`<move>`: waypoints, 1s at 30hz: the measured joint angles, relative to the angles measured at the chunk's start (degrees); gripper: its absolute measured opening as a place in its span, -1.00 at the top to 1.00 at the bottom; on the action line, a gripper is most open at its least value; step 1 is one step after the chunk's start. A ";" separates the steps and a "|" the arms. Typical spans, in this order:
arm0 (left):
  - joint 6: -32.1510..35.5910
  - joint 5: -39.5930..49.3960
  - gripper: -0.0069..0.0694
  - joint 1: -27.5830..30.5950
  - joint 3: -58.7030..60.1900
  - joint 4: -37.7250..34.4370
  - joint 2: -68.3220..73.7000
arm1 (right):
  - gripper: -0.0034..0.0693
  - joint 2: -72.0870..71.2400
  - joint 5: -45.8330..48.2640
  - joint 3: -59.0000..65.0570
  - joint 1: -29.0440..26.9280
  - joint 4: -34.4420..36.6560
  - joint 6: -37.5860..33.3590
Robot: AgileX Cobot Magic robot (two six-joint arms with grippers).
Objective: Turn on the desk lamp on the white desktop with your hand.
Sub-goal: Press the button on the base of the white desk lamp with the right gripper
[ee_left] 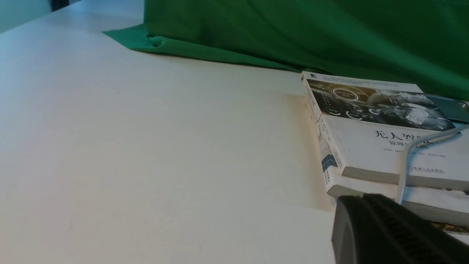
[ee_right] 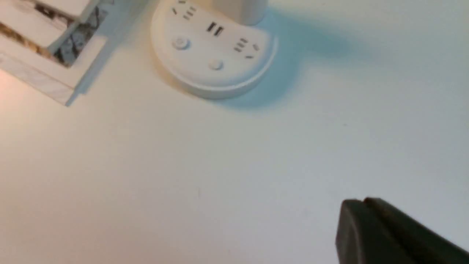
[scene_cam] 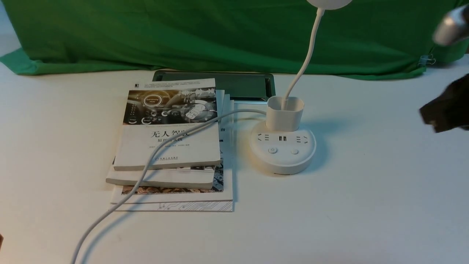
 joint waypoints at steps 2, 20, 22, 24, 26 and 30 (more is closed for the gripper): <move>0.00 0.00 0.76 0.00 0.00 0.00 0.00 | 0.83 2.61 -1.22 -0.45 1.43 -0.40 -0.07; 0.00 0.00 0.76 0.00 0.00 -0.31 0.00 | 0.83 29.81 -24.72 -4.29 10.86 -0.99 -0.11; 0.00 0.00 0.76 0.00 0.00 -0.31 0.00 | 0.83 30.64 -25.60 -4.66 11.22 -0.93 -0.11; 0.00 0.00 0.76 0.00 0.00 0.00 0.00 | 0.83 31.41 -25.83 -5.47 11.34 -0.84 -0.11; 0.00 0.00 0.76 0.00 0.00 0.00 0.00 | 0.83 32.98 -25.99 -6.98 11.41 -0.84 -0.11; 0.00 0.00 0.76 0.00 0.00 0.00 0.00 | 0.83 34.73 -25.85 -8.24 11.47 -0.80 -0.11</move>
